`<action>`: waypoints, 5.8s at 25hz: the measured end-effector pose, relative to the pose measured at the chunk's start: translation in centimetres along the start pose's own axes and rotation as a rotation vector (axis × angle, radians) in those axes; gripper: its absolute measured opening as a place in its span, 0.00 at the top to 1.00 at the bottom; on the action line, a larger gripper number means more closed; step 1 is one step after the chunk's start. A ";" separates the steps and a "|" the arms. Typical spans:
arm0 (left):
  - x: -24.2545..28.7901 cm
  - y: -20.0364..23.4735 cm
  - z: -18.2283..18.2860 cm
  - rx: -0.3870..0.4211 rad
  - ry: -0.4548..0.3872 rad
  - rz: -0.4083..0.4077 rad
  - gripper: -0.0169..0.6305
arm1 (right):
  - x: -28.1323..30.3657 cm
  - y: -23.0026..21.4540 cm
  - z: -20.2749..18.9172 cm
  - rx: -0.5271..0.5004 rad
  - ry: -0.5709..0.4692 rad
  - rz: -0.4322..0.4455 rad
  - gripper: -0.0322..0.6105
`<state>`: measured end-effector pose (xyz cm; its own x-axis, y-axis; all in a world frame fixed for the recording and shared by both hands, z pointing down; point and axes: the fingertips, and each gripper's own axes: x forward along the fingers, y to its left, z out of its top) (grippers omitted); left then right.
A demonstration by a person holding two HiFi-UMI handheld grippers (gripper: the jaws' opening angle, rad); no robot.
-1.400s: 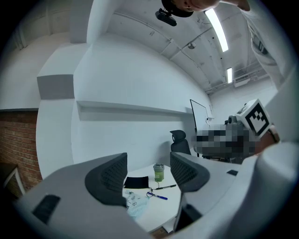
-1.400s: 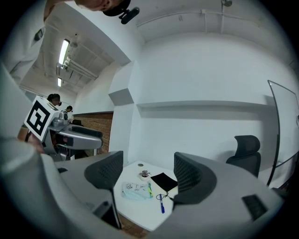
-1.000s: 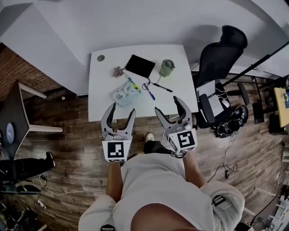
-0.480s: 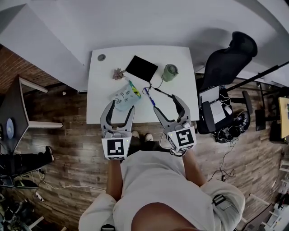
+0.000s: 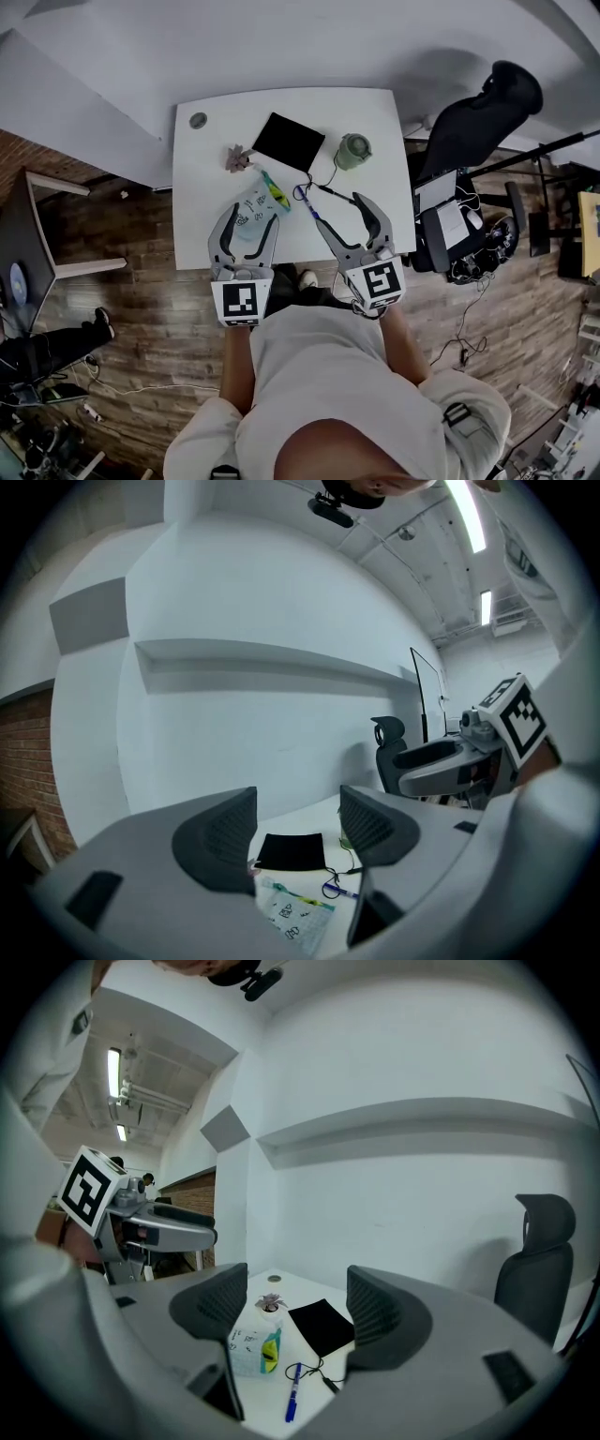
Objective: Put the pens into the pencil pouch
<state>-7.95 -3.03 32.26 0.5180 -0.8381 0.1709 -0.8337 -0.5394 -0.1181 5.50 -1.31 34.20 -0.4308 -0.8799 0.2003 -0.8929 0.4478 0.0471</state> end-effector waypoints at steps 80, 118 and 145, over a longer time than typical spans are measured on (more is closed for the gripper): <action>12.2 -2.0 -29.3 -0.135 0.895 0.177 0.62 | 8.6 -1.1 -26.3 -0.080 0.677 0.302 0.85; 7.3 -2.5 -24.5 -0.292 0.709 0.152 0.98 | 8.2 4.0 -26.4 -0.476 0.737 0.746 0.85; 7.1 -2.8 -23.9 -0.423 0.632 0.031 0.98 | 13.3 10.5 -25.4 -0.467 0.629 0.840 0.85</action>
<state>-6.52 -5.50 57.21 0.3917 -0.5774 0.7163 -0.9141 -0.3326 0.2318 -6.25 -4.25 62.22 -0.6085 -0.0999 0.7872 -0.1624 0.9867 -0.0003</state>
